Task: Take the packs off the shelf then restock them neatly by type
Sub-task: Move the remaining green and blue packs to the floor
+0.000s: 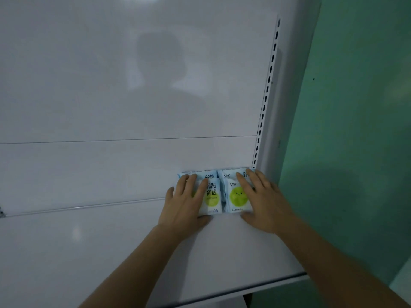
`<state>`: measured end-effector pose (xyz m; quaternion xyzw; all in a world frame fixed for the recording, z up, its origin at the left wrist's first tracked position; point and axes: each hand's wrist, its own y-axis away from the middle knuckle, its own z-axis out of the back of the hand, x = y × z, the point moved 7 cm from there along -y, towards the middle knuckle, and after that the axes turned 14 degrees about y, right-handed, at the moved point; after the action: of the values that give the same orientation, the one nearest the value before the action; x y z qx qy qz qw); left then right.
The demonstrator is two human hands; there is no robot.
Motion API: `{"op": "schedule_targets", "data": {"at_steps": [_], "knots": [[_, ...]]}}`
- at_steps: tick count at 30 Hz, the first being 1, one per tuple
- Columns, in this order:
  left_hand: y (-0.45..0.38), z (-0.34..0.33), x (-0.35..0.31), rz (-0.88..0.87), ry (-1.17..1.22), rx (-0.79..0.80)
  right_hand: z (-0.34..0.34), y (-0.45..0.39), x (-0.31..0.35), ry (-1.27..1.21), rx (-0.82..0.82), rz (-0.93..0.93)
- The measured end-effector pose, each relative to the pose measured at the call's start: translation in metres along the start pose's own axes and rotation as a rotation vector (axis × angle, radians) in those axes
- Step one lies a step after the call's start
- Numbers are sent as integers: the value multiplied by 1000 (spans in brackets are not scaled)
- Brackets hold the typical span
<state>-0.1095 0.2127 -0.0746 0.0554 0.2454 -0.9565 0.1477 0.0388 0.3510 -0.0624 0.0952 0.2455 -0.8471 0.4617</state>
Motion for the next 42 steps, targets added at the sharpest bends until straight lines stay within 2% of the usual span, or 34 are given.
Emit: {"op": "schedule_targets", "data": {"at_steps": [4,8,14,19,25,36,42], "knots": [[5,11,0,41,-21,-42,19,11,-4,-5,-49,-10],[17,31,-3,63,-37,-143,44,9,7,-18,-167,57],[56,76,9,194,-136,-225,79,-13,64,-179,-275,234],[131,125,45,433,-234,-255,114,-17,155,-287,-348,408],[261,209,85,690,-349,-353,188,10,295,-404,-443,678],[524,347,124,1079,-524,-375,335,134,537,-499,-562,1077],[649,379,136,1266,-551,-384,379,200,638,-527,-573,1204]]}}
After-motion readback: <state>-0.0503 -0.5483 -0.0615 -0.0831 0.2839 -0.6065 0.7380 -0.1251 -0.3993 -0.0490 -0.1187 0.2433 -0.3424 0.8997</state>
